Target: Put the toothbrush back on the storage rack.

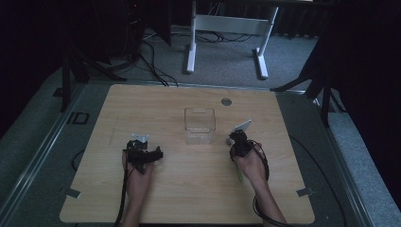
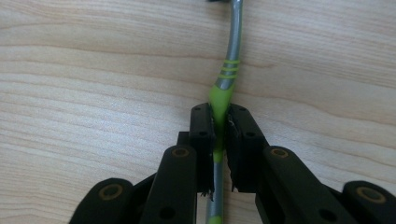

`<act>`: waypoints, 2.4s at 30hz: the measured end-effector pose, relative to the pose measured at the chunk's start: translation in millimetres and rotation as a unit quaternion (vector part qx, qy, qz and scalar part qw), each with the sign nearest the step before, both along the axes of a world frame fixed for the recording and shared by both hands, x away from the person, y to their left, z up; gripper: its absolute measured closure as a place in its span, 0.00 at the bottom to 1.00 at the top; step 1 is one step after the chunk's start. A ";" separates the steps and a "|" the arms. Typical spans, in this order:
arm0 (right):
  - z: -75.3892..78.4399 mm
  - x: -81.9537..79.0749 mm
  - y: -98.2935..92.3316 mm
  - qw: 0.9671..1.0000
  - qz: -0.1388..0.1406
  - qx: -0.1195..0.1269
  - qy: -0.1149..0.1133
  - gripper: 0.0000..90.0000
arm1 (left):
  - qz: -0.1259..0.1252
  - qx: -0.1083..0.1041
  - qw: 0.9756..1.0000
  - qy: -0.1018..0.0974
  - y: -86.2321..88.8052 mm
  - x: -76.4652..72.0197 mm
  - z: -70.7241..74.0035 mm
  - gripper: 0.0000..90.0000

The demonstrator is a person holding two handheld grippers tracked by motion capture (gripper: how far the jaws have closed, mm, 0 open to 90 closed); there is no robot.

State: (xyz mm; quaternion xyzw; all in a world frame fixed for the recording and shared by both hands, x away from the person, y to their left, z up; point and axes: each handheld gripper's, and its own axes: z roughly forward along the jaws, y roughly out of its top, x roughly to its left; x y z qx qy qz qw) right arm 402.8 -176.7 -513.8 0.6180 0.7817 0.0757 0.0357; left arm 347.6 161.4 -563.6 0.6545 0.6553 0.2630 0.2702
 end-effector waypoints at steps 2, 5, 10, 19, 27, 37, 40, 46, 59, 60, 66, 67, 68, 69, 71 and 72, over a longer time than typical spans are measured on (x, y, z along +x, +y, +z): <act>2.8 -0.5 -0.6 1.000 0.000 0.001 -0.004 0.91 | 0.000 0.000 1.000 0.000 0.0 0.0 0.0 0.11; 6.9 -1.4 -1.2 1.000 0.001 0.002 -0.011 0.91 | 0.000 0.000 1.000 0.000 0.0 0.0 0.0 0.11; 12.1 -2.6 -2.4 1.000 0.003 0.012 -0.019 0.91 | 0.000 0.000 1.000 0.000 0.0 0.0 0.0 0.11; 17.5 -4.0 -4.3 0.999 0.008 0.037 -0.034 0.91 | 0.000 0.000 1.000 0.000 0.0 0.0 0.0 0.11; 26.4 -6.8 -7.2 0.997 0.008 0.063 -0.052 0.91 | 0.000 0.000 1.000 0.000 0.0 0.0 0.0 0.11; 40.1 -9.8 -7.4 0.994 0.012 0.080 -0.076 0.91 | 0.000 0.000 1.000 0.000 -0.1 0.0 0.0 0.11; 44.6 -10.7 -7.1 0.992 0.013 0.090 -0.089 0.91 | 0.000 0.000 1.000 0.000 -0.1 0.0 0.0 0.11; 50.2 -11.5 -7.8 0.988 0.017 0.106 -0.107 0.91 | 0.000 0.000 1.000 0.000 -0.1 0.0 0.0 0.11; 56.1 -13.7 -4.2 0.981 0.032 0.137 -0.133 0.91 | 0.000 0.000 1.000 0.000 0.0 0.0 0.0 0.11; 56.7 -13.8 -4.1 0.980 0.033 0.139 -0.135 0.91 | 0.000 0.000 1.000 0.000 0.0 0.0 0.0 0.11; 61.7 -14.0 -5.2 0.977 0.029 0.152 -0.149 0.91 | 0.002 -0.001 1.000 -0.001 -0.3 0.1 -0.1 0.11; 62.4 -14.0 -5.4 0.976 0.028 0.154 -0.152 0.91 | 0.002 -0.001 1.000 -0.001 -0.3 0.1 -0.1 0.11; 62.4 -14.0 -5.4 0.976 0.028 0.154 -0.152 0.91 | 0.001 -0.001 1.000 0.000 -0.2 0.0 0.0 0.11; 63.2 -14.2 -5.5 0.976 0.028 0.156 -0.153 0.91 | 0.001 -0.001 1.000 0.000 -0.2 0.0 0.0 0.11; 64.0 -13.8 -6.2 0.974 0.028 0.167 -0.152 0.91 | 0.001 -0.001 1.000 0.000 -0.2 0.0 0.0 0.11; 64.4 -13.7 -6.4 0.973 0.029 0.172 -0.152 0.91 | 0.001 -0.001 1.000 0.000 -0.2 0.0 0.0 0.11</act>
